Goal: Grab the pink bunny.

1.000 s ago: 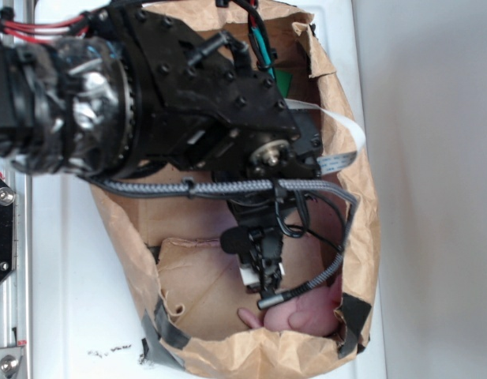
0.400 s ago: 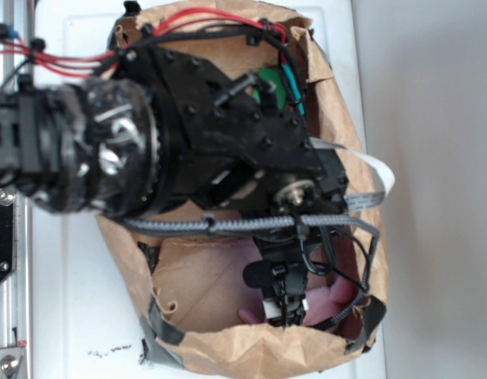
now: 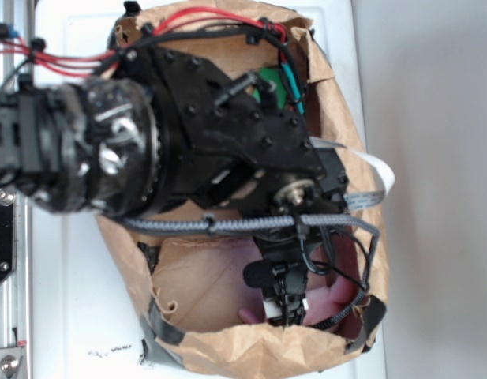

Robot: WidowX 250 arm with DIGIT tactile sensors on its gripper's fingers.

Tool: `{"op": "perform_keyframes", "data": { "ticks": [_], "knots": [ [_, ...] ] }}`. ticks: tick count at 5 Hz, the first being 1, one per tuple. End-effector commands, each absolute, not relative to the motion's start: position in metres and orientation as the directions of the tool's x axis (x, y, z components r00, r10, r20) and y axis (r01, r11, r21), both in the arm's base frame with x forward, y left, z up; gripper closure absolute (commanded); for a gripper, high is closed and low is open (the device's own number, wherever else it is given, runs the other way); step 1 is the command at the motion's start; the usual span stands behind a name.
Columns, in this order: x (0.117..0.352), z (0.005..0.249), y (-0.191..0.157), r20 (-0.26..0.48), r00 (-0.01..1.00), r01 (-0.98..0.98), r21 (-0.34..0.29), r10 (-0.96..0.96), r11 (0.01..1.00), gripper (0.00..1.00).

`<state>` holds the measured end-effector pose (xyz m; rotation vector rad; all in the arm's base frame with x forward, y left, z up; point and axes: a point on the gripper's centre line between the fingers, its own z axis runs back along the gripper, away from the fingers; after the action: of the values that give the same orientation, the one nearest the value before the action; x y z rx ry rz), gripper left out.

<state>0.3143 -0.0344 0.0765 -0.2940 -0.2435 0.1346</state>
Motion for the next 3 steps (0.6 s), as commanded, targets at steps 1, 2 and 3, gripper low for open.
{"op": "perform_keyframes", "data": {
  "ticks": [1,2,3],
  "knots": [
    [0.318,0.095,-0.055,0.311,0.946,0.041,-0.391,0.090,0.920,0.00],
    [0.307,0.100,-0.065,0.321,0.946,0.105,-0.421,0.040,0.901,0.00],
    [0.297,0.110,-0.067,0.342,0.940,0.162,-0.459,0.006,0.873,0.00]
  ]
}}
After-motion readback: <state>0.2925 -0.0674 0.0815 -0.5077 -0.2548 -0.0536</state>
